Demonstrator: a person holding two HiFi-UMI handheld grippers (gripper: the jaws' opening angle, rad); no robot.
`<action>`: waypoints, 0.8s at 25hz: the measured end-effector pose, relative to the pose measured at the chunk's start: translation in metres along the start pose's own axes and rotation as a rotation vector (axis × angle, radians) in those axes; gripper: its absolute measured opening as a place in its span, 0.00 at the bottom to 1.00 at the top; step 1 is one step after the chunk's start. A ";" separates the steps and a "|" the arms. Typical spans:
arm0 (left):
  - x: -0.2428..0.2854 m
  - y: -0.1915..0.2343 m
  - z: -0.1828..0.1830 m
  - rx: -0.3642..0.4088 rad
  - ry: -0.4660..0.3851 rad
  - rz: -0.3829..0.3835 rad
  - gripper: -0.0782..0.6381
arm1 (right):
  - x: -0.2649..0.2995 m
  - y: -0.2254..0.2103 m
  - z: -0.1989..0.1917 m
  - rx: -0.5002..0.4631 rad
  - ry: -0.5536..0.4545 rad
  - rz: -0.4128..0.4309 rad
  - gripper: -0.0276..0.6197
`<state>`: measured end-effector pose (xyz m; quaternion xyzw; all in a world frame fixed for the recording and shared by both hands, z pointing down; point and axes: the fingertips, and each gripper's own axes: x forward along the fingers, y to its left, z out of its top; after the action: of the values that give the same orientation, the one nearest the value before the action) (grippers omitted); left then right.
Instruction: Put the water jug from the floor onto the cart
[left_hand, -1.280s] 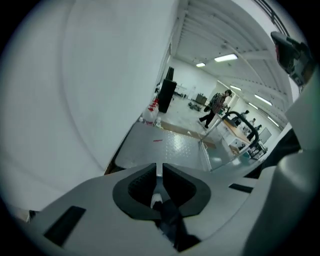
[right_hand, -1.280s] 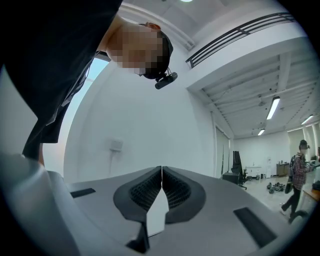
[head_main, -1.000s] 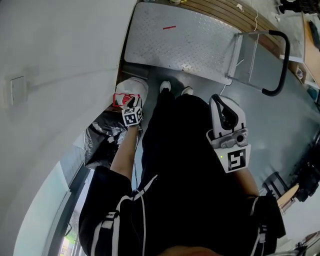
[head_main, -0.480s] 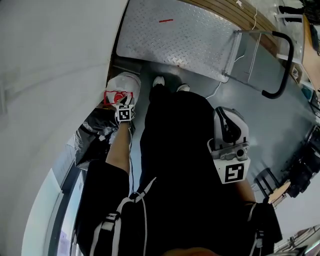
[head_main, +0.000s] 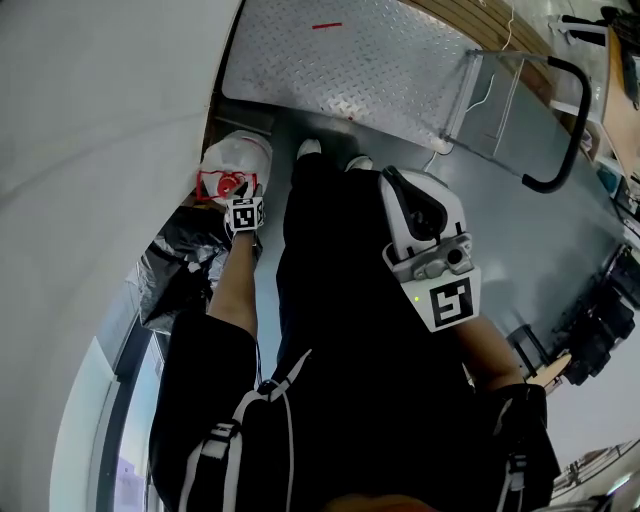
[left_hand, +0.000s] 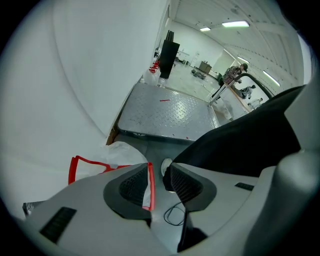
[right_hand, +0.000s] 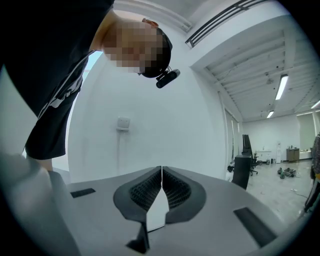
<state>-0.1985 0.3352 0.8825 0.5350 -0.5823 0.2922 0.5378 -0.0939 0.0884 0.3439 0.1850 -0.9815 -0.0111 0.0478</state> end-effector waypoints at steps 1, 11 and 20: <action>0.003 0.000 -0.003 -0.001 0.007 0.000 0.30 | 0.006 0.005 -0.007 0.016 0.007 0.020 0.07; 0.052 0.007 -0.033 0.019 0.098 0.002 0.31 | 0.045 0.064 -0.092 0.113 0.140 0.224 0.07; 0.090 0.016 -0.041 0.072 0.119 0.022 0.28 | 0.062 0.091 -0.149 0.118 0.217 0.334 0.07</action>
<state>-0.1870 0.3486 0.9812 0.5293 -0.5445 0.3500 0.5485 -0.1696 0.1497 0.5013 0.0223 -0.9866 0.0743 0.1433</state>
